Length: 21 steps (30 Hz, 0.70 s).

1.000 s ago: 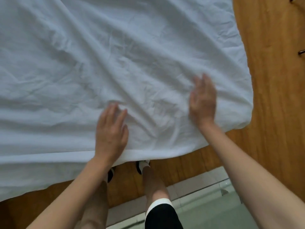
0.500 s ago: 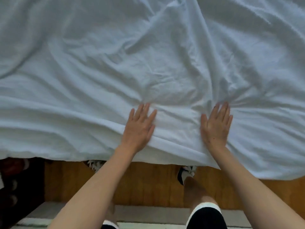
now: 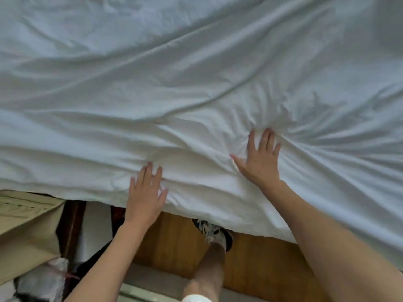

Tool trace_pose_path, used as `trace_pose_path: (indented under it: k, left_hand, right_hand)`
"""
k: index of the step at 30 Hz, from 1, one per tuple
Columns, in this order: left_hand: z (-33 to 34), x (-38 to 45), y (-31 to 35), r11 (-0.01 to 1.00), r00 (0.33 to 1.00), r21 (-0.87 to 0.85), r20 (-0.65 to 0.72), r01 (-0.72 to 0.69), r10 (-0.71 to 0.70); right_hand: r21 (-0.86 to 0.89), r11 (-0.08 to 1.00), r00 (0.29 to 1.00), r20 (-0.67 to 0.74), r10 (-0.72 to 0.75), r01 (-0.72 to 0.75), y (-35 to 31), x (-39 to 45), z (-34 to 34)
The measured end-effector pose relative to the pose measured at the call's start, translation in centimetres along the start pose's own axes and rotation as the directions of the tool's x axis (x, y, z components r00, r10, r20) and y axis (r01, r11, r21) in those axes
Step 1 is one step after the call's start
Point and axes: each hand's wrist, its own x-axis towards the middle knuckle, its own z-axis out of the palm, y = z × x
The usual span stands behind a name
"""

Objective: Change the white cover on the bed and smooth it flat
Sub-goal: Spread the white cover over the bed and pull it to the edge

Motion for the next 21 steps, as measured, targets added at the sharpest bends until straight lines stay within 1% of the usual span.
trace_pose_path:
  k: [1,3,4,6,7,8,9,11,13,15,16,17,18,20,21]
  left_hand:
    - [0.0,0.0,-1.1,0.999,0.999,0.020,-0.004,-0.044,0.045]
    - [0.1,0.1,-2.1,0.991,0.990,-0.025,-0.064,-0.128,0.126]
    - [0.2,0.1,-2.1,0.985,0.980,-0.064,-0.125,-0.161,0.152]
    - [0.6,-0.2,-1.9,0.975,0.950,-0.111,-0.272,-0.191,0.155]
    - [0.8,-0.3,-1.6,0.972,0.939,-0.124,-0.310,-0.198,0.152]
    - [0.8,-0.2,-1.4,0.971,0.938,-0.129,-0.310,-0.201,0.153]
    - [0.7,0.0,-1.1,0.972,0.948,-0.130,-0.277,-0.196,0.154]
    - [0.8,0.0,-0.6,0.977,0.965,-0.122,-0.219,-0.176,0.147]
    - [0.4,0.3,-0.3,0.979,0.970,-0.140,-0.210,-0.150,0.119]
    - [-0.4,1.6,-0.4,0.978,0.970,-0.145,-0.214,-0.148,0.115]
    - [-0.9,2.3,-0.6,0.978,0.971,-0.151,-0.212,-0.146,0.113]
    - [-1.2,3.0,-0.7,0.978,0.972,-0.153,-0.210,-0.142,0.108]
    - [-1.6,3.5,-0.8,0.980,0.972,-0.151,-0.214,-0.129,0.095]
    - [-2.6,4.6,-1.2,0.979,0.961,-0.166,-0.268,-0.120,0.072]
    - [-3.3,5.2,-1.7,0.975,0.949,-0.175,-0.304,-0.139,0.081]
  right_hand:
    - [-0.031,0.999,0.999,0.016,0.038,-0.038,-0.5,0.6,-0.2]
    - [-0.092,0.994,0.998,0.035,0.060,-0.057,-0.4,1.0,-0.5]
    - [-0.115,0.992,0.998,0.028,0.059,-0.055,-0.2,1.0,-0.5]
    - [-0.143,0.988,0.999,0.010,0.053,-0.051,-0.2,1.1,-0.4]
    - [-0.151,0.987,0.999,0.001,0.049,-0.048,-0.2,1.1,-0.2]
    - [-0.156,0.986,0.999,-0.005,0.049,-0.049,-0.2,1.0,0.0]
    - [-0.153,0.987,0.998,-0.011,0.057,-0.058,-0.3,1.0,0.0]
    - [-0.101,0.991,0.995,-0.042,0.087,-0.091,-0.9,0.6,0.1]
    - [-0.002,0.985,0.980,-0.099,0.171,-0.172,-2.4,0.8,0.1]
    - [0.162,0.945,0.950,-0.087,0.300,-0.284,-4.7,1.5,-0.4]
    - [0.220,0.928,0.944,-0.073,0.323,-0.300,-6.0,1.8,-0.7]
    - [0.245,0.929,0.951,-0.072,0.302,-0.277,-7.2,1.9,-0.8]
    - [0.245,0.945,0.966,-0.082,0.243,-0.217,-8.2,1.9,-0.8]
    - [0.232,0.971,0.992,-0.103,0.079,-0.053,-10.6,1.7,-0.5]
    - [0.216,0.976,0.993,-0.116,-0.012,0.037,-11.9,1.3,-0.1]
